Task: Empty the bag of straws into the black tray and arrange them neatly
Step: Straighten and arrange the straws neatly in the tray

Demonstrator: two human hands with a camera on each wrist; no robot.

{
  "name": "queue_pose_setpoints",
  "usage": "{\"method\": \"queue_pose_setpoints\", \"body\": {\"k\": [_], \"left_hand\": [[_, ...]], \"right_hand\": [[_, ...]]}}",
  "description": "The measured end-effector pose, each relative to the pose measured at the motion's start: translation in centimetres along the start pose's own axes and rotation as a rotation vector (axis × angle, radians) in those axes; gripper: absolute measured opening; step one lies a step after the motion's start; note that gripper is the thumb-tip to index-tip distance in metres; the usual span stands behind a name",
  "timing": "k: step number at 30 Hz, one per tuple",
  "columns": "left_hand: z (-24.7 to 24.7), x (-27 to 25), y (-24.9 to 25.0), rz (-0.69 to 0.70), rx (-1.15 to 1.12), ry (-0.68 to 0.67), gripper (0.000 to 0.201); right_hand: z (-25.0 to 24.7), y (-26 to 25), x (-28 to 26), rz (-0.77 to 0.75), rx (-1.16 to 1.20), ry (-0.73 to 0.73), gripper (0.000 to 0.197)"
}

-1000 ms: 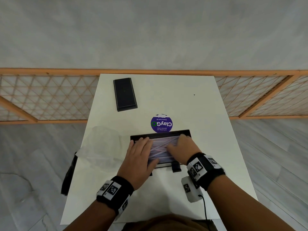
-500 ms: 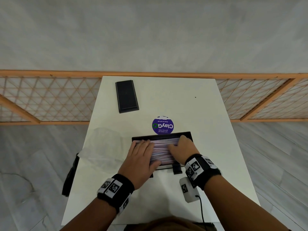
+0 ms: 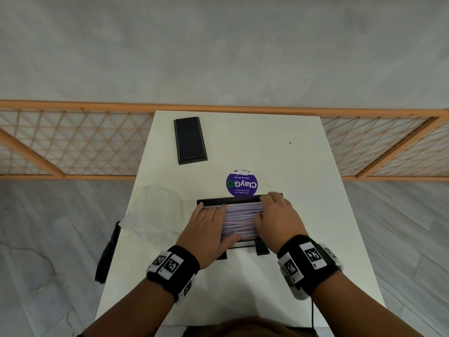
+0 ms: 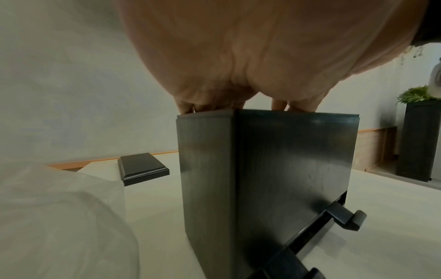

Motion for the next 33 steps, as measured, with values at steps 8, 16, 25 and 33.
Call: {"method": "queue_pose_setpoints", "body": {"k": [8,16,25,33], "left_hand": [[-0.4,-0.3,0.0,0.033,-0.034,0.038,0.062],[-1.3,-0.2,0.4,0.033,-0.017,0.027,0.043],[-1.4,0.1,1.4,0.039,-0.104,-0.073,0.062],[-0.1,-0.2,1.2,0.093,-0.143,0.055,0.034]], "right_hand": [[0.5,-0.8,-1.6,-0.114,-0.098,-0.217,0.025],[0.4,-0.1,-0.7,-0.143,-0.051,-0.165,0.022],[1.5,0.7,0.4,-0.204,-0.203,-0.31,0.059],[0.9,0.6,0.5,-0.257,-0.216,-0.245,0.022]]}}
Point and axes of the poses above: each hand's wrist, its own x-axis towards the middle knuckle, its own z-axis out of the palm, y = z × x, the point moved 2 cm from there along x, towards the middle knuckle, and after that the axes turned 4 degrees about -y, right-handed, at the moved point
